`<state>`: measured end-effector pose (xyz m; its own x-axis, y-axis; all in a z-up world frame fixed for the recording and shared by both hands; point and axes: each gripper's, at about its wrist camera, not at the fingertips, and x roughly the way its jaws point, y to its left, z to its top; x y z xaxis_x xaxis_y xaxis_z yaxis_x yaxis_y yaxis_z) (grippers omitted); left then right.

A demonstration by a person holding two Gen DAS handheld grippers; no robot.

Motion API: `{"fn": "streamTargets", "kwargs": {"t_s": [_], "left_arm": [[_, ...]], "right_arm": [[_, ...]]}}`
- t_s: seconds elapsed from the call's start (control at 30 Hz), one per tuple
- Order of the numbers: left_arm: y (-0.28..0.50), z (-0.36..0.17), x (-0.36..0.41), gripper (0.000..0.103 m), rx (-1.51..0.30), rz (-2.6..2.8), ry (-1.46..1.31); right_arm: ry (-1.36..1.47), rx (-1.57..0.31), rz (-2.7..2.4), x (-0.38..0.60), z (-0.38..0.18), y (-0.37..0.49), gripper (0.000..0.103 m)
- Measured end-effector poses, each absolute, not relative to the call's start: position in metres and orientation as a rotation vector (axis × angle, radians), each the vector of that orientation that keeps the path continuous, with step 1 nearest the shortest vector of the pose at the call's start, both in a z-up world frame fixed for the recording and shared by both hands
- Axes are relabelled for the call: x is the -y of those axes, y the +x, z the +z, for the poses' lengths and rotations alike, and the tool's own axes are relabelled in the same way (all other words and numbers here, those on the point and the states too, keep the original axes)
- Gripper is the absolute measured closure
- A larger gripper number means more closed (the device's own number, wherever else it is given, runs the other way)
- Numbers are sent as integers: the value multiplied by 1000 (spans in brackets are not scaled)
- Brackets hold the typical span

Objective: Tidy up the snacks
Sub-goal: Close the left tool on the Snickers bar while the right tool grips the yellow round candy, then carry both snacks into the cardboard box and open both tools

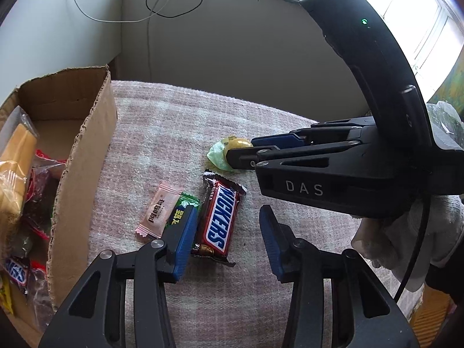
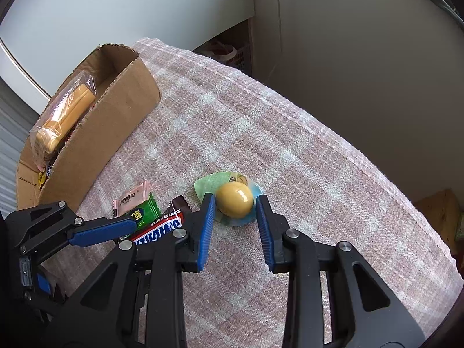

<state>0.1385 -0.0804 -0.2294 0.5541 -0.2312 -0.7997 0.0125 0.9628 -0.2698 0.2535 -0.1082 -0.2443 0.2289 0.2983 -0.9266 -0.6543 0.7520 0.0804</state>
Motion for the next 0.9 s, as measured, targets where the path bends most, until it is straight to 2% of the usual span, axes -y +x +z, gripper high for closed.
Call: {"fn": "streamTargets", "kwargs": {"t_s": [0.07,0.17,0.2,0.57,0.9], "left_arm": [[142,-233,80,62,-978,-143,-233],[144,-237,81,70,-979,-143,-236],[145,-239,82,76,-977,-149,-229],[133,-239,92,77,-951,-200,-197],[111,-219,83,77,-919,-225,-276]], "right_arm": [[-368,-1162,675,106,-246,254,73],[-363,-1162,678,106,-246,255,73],[-362,-1161,679,106,-246,255,73],[-325,-1147,667,120,-240,252,74],[-277,-1122,651,138,-226,249,74]]}}
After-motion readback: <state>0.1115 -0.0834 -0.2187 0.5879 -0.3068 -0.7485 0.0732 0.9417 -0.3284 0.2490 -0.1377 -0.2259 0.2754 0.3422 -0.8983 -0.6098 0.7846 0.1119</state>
